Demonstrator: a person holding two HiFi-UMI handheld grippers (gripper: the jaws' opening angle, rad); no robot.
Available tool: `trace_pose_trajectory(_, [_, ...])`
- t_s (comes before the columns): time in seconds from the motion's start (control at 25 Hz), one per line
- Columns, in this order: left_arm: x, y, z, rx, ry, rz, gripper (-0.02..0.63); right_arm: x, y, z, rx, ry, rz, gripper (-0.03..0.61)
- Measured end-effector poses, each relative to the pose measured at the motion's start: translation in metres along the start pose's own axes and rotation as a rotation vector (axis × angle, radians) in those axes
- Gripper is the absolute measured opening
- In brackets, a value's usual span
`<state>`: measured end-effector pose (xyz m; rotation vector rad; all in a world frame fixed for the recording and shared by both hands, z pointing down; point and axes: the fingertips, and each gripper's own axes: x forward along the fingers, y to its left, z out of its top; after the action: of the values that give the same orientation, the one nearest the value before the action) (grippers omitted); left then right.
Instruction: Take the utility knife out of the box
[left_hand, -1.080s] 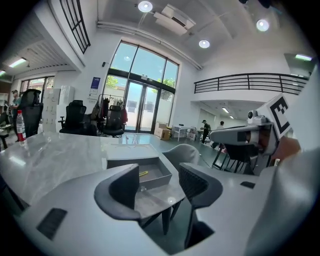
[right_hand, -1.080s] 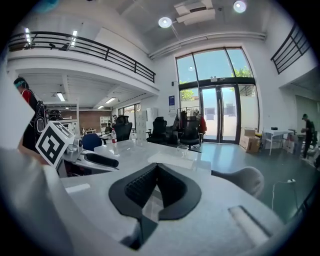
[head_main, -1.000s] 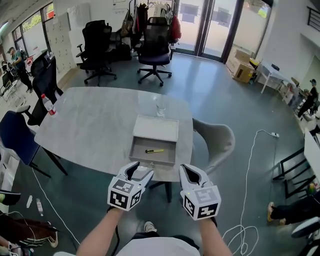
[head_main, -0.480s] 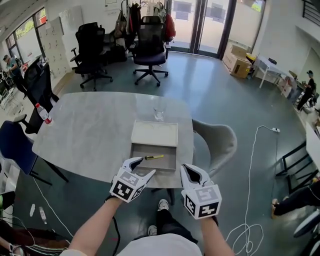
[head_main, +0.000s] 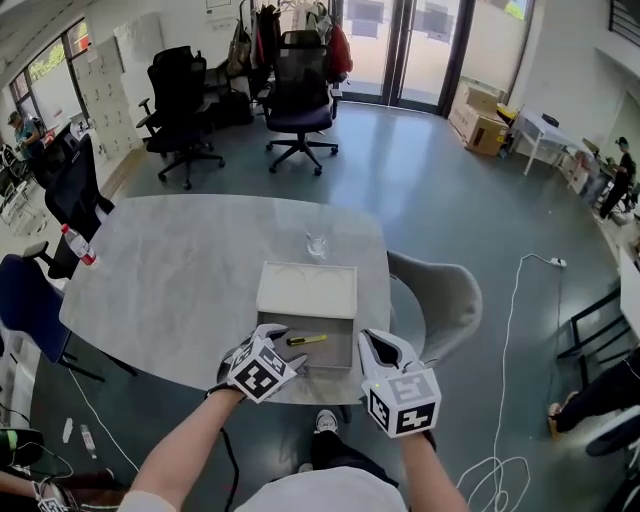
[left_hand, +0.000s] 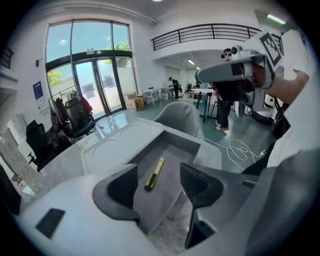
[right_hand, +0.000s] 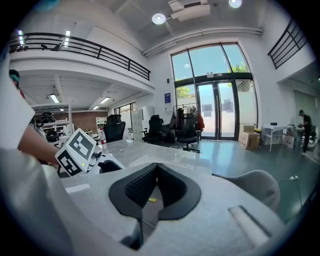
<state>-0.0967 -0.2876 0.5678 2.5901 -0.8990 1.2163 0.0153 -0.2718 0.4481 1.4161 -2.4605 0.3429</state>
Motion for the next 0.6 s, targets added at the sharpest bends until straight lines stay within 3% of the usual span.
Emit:
trace_pose_trajectory(0.28, [0.039, 0.006, -0.014, 0.130, 0.132, -0.096, 0.241, 0.029, -0.026, 0.003, 0.012, 0.021, -0.003, 0.005])
trace_pose_trajectory(0.6, [0.069, 0.012, -0.031, 0.215, 0.255, -0.171, 0.241, 0.052, -0.048, 0.006, 0.017, 0.054, 0.001, 0.005])
